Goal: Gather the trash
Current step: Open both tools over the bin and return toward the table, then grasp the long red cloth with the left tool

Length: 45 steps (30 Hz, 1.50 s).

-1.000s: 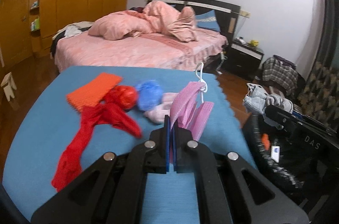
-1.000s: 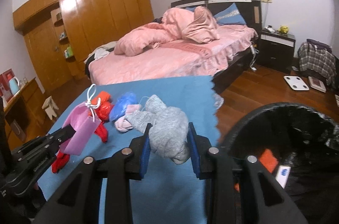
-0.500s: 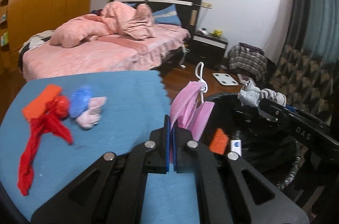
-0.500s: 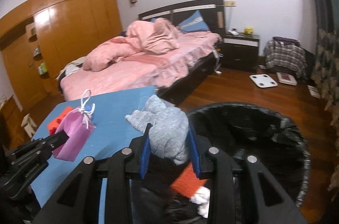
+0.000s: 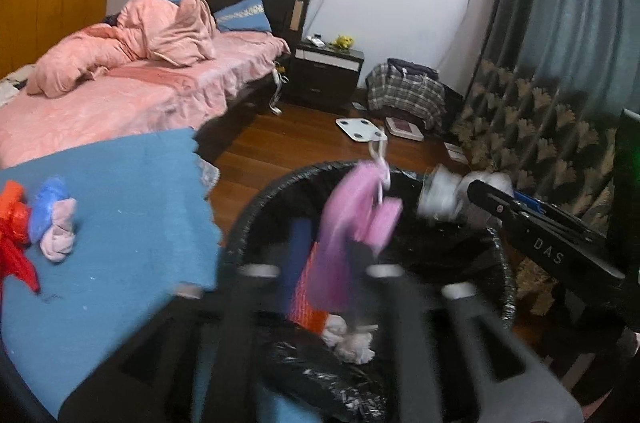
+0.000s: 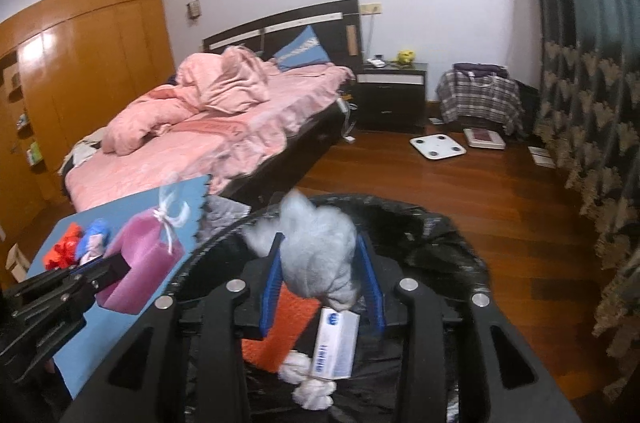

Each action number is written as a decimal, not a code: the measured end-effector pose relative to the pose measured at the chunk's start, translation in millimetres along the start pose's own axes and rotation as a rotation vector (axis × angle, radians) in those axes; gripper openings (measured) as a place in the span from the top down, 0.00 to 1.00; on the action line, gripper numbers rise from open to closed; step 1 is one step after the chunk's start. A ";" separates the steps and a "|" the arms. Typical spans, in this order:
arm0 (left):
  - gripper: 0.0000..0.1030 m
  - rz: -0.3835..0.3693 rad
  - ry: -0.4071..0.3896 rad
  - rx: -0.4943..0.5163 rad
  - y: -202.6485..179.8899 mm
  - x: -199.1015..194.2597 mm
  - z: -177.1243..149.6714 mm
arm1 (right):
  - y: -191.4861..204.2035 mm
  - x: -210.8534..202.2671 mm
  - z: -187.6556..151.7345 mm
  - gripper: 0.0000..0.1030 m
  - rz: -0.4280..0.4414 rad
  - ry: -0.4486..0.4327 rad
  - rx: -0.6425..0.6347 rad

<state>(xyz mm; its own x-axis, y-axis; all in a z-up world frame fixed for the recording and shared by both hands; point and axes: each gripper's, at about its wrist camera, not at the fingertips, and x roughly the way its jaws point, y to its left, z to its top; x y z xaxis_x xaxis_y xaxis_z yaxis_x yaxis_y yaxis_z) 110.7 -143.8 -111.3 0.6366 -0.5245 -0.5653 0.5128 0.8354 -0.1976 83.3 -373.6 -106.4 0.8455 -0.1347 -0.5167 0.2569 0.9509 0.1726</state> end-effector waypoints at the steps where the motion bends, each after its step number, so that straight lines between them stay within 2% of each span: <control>1: 0.38 0.004 -0.013 -0.009 1.5 -0.7 -1.7 | -3.9 -0.8 -0.1 0.50 -0.012 -0.004 0.005; 3: 0.39 0.009 -0.025 -0.015 7.0 -3.7 -3.8 | -6.7 -1.4 0.1 0.39 -0.023 -0.010 0.010; 5: 0.38 0.032 -0.028 -0.022 15.6 -7.6 -5.6 | -7.0 -0.8 0.3 0.25 -0.035 -0.012 0.015; 6: 0.37 0.047 -0.033 -0.026 20.6 -10.6 -5.8 | -5.9 -1.2 0.0 0.14 -0.041 -0.012 0.020; 8: 0.31 0.088 -0.047 -0.031 32.6 -19.4 -6.3 | -2.5 -2.9 -0.3 0.06 -0.029 -0.014 0.033; 13: 0.23 0.205 -0.074 -0.036 70.7 -49.1 -11.8 | 25.9 0.8 1.8 0.06 0.036 -0.001 0.011; 16: 0.22 0.277 -0.080 -0.061 97.7 -68.8 -19.1 | 51.0 2.1 -0.5 0.06 0.079 0.006 -0.012; 26: 0.22 0.526 -0.060 -0.140 198.9 -129.3 -49.9 | 182.6 20.6 -24.4 0.06 0.279 0.068 -0.160; 31: 0.22 0.621 -0.034 -0.212 247.0 -148.0 -64.0 | 240.8 31.8 -44.5 0.06 0.333 0.086 -0.233; 38: 0.23 0.659 0.034 -0.312 296.9 -149.1 -84.9 | 285.0 51.8 -63.1 0.06 0.346 0.125 -0.285; 45: 0.25 0.644 0.076 -0.359 312.0 -145.4 -101.9 | 299.7 62.5 -71.8 0.06 0.348 0.152 -0.308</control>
<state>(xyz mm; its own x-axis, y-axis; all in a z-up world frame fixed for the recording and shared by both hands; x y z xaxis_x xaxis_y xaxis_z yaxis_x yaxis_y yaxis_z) 119.4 209.8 -172.4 0.6994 0.0896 -0.7091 -0.1770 0.9829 -0.0504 179.6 -77.0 -147.1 0.7731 0.2260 -0.5927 -0.1986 0.9736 0.1122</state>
